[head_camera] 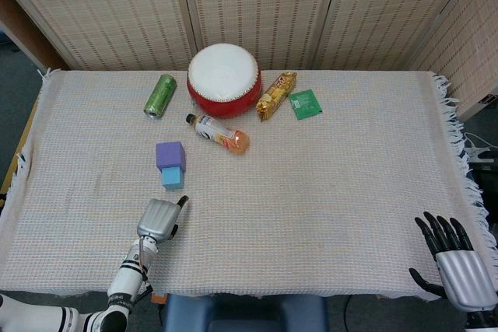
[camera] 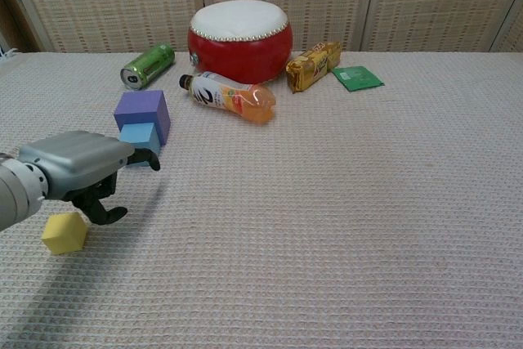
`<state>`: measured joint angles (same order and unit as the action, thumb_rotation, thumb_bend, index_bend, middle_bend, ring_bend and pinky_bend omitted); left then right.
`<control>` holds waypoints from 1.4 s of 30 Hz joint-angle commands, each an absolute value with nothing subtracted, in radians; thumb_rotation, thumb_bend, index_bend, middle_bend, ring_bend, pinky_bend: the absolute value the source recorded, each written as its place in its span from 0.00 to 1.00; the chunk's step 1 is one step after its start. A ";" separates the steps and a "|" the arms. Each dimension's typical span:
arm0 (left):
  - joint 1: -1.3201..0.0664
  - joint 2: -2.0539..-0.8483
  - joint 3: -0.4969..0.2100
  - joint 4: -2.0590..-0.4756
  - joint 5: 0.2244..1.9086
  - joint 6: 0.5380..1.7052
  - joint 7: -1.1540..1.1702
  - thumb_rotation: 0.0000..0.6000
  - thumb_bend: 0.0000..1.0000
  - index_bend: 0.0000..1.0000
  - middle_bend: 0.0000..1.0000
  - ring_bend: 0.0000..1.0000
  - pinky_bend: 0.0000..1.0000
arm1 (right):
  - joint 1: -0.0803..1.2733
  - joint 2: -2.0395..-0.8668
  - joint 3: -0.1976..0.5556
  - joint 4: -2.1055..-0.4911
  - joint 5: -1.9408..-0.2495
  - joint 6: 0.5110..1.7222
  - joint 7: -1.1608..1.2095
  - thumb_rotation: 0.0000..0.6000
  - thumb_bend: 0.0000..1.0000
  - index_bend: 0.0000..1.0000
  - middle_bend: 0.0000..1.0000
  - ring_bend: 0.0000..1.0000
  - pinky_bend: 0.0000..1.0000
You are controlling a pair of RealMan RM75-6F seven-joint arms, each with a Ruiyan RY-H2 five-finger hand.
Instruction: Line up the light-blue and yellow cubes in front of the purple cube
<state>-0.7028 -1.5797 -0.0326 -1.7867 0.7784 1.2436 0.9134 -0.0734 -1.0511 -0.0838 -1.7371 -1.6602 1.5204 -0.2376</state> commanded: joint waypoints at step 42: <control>-0.479 -1.525 0.091 -1.843 0.970 1.386 0.871 1.00 0.39 0.22 1.00 1.00 1.00 | -0.079 -1.044 -0.097 -1.744 -1.695 1.532 -0.233 0.77 0.03 0.00 0.00 0.00 0.00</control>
<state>-0.4789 -1.5253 0.0918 -1.8425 0.9693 1.3865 0.8709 -0.0790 -1.0438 -0.0967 -1.7442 -1.6945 1.5315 -0.2333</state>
